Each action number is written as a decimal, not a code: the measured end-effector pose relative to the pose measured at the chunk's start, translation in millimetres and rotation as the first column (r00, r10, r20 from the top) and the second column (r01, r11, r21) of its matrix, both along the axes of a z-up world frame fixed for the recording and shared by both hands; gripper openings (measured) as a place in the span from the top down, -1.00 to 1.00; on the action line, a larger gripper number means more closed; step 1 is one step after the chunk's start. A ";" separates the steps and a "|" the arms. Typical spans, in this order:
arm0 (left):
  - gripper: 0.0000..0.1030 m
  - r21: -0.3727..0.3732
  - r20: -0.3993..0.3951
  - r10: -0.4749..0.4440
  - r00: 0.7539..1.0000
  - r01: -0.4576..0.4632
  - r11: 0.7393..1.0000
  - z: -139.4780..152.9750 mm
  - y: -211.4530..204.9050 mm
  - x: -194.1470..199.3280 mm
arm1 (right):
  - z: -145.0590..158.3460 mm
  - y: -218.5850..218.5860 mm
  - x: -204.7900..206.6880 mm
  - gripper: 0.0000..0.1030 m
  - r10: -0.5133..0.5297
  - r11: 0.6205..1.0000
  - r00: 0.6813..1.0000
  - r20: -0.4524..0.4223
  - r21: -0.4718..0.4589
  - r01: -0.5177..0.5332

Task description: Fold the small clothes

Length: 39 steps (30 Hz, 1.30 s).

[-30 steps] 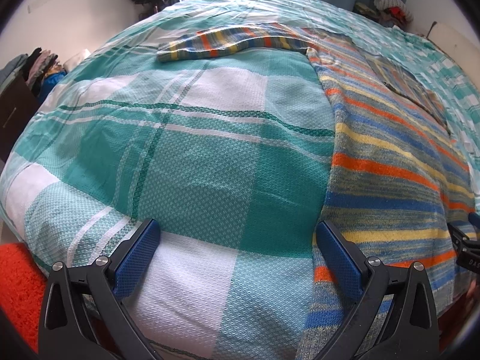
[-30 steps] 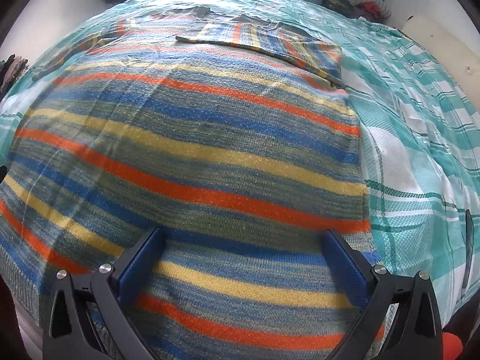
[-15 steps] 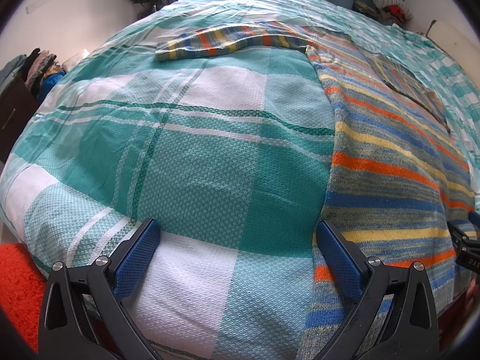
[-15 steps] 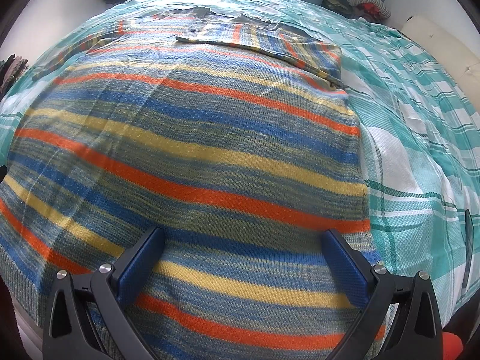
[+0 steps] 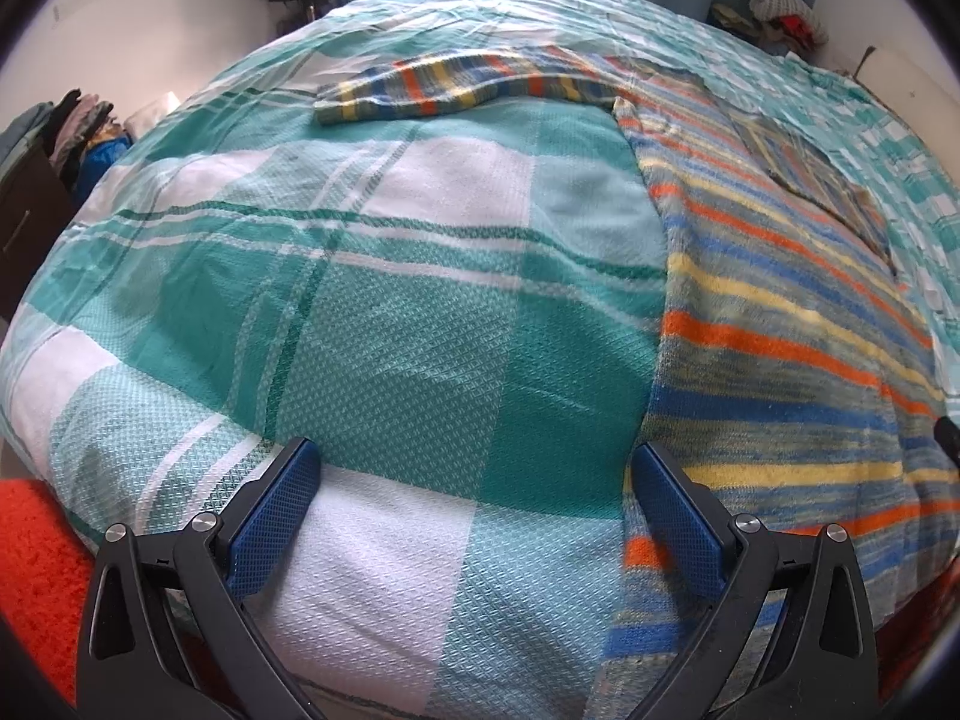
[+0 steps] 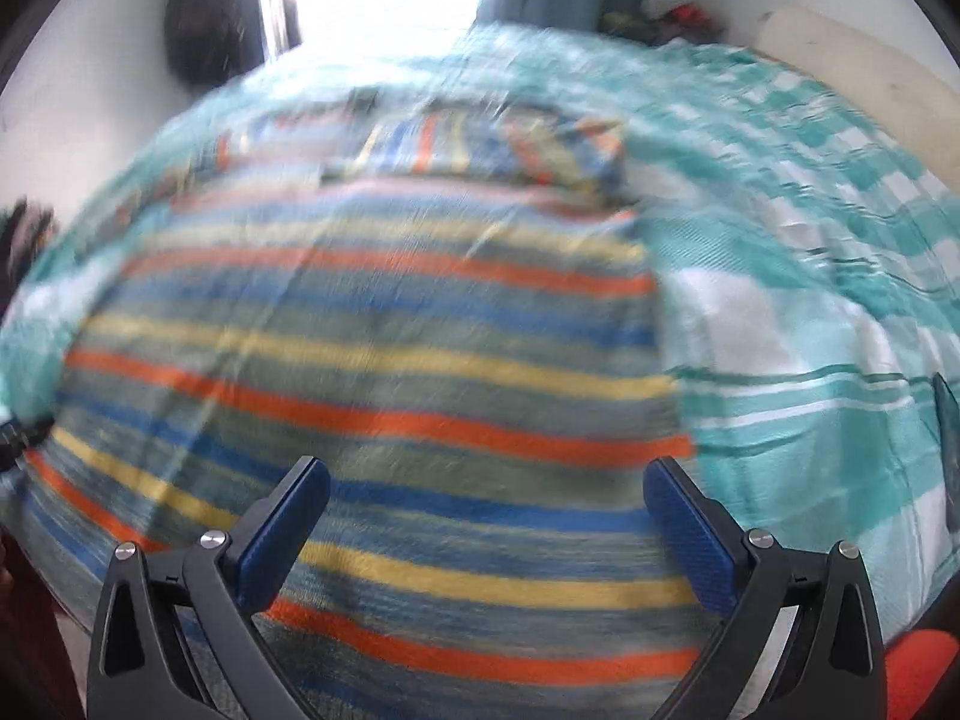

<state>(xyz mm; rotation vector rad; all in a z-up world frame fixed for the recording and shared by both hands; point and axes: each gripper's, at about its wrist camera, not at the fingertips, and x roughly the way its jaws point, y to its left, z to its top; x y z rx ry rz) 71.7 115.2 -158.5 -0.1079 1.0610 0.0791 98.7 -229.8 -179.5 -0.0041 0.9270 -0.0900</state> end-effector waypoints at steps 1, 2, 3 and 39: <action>-0.99 -0.027 0.011 -0.001 1.000 0.001 1.000 7.3 1.8 -1.0 | 5.3 -3.9 -2.0 -0.99 -0.005 1.000 1.000 0.018 0.001 0.005; -0.99 -0.066 0.027 -0.006 1.000 0.007 0.998 14.5 4.2 -0.7 | 10.6 -8.2 -4.7 -0.99 -0.011 1.000 0.999 0.039 0.000 0.011; -0.99 -0.116 0.052 -0.004 0.999 0.010 0.993 24.2 8.2 1.6 | 15.2 -12.1 -8.1 -0.99 -0.015 1.000 0.998 0.061 -0.002 0.016; 0.88 0.054 0.308 -0.463 0.831 0.471 0.881 152.7 -192.7 214.2 | 8.9 -7.9 -24.5 -0.99 0.091 0.992 0.987 0.129 0.072 -0.101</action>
